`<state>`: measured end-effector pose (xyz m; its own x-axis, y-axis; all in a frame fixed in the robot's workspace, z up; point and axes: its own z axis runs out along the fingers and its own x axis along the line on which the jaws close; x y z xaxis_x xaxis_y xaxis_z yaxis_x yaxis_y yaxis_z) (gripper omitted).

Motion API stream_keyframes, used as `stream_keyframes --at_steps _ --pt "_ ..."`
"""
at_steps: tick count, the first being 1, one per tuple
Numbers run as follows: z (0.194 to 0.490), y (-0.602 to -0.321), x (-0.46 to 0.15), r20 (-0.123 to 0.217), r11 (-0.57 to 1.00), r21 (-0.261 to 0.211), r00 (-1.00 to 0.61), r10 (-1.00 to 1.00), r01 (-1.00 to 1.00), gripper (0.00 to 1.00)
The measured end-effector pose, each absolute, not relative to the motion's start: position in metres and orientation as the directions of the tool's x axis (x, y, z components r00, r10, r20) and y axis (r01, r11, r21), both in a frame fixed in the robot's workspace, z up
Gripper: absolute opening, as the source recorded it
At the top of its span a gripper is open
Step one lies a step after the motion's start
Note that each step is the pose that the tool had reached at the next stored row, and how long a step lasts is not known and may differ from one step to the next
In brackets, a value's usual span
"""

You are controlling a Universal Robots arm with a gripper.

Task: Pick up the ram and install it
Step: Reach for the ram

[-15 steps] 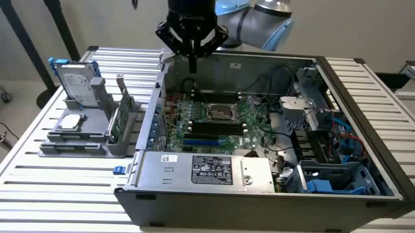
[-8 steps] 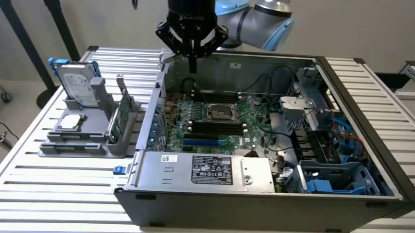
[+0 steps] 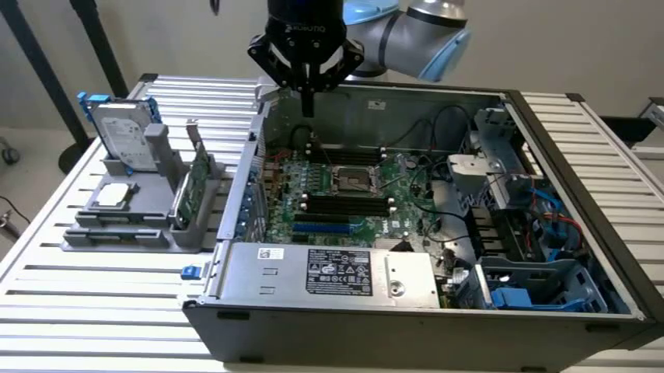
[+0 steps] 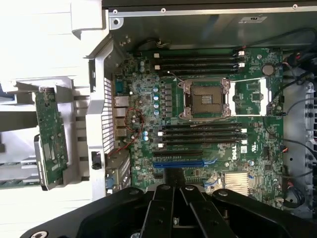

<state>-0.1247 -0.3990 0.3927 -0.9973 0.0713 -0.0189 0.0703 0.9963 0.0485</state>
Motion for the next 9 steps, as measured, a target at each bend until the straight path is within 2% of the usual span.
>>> stream_keyframes --at_steps 9 --pt "0.392 -0.407 -0.165 -0.019 0.996 0.049 -0.997 0.071 0.07 0.11"
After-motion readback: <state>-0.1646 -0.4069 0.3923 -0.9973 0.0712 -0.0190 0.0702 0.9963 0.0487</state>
